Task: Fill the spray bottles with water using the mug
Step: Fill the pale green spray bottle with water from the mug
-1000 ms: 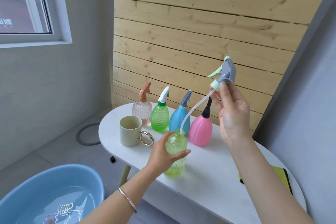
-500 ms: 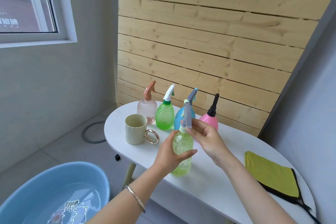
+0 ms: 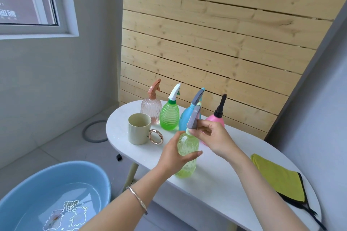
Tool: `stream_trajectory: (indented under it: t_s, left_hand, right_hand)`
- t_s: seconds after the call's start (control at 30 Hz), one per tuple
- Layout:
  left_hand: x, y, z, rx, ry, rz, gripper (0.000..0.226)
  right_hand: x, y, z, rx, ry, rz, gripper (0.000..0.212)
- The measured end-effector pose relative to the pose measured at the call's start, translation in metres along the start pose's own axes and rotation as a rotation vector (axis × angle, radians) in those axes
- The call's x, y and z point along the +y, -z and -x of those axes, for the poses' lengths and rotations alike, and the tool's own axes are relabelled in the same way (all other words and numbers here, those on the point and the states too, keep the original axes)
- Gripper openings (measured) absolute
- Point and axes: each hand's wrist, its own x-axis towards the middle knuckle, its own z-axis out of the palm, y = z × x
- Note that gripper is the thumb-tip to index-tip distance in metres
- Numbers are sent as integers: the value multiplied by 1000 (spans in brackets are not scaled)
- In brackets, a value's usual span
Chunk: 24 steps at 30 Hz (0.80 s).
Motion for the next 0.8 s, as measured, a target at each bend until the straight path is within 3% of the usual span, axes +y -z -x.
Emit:
stream_trajectory:
  t_s: [0.23, 0.3, 0.47, 0.6, 0.67, 0.8]
  left_hand:
    - [3, 0, 1, -11, 14, -18, 57]
    - [3, 1, 1, -25, 25, -28, 56]
    - [7, 4, 0, -64, 26, -20, 69]
    - [6, 0, 0, -60, 17, -2, 64]
    - [5, -1, 0, -43, 8, 17, 60]
    - [2, -2, -1, -58, -17, 45, 64]
  right_hand:
    - [3, -4, 3, 123, 1, 31, 22]
    - [5, -9, 6, 163, 2, -56, 23]
    - [8, -5, 9, 75, -37, -260, 24]
    - [6, -7, 8, 97, -30, -195, 21]
    - [5, -11, 8, 174, -14, -107, 20]
    - [4, -30, 14, 488, 1, 115, 25]
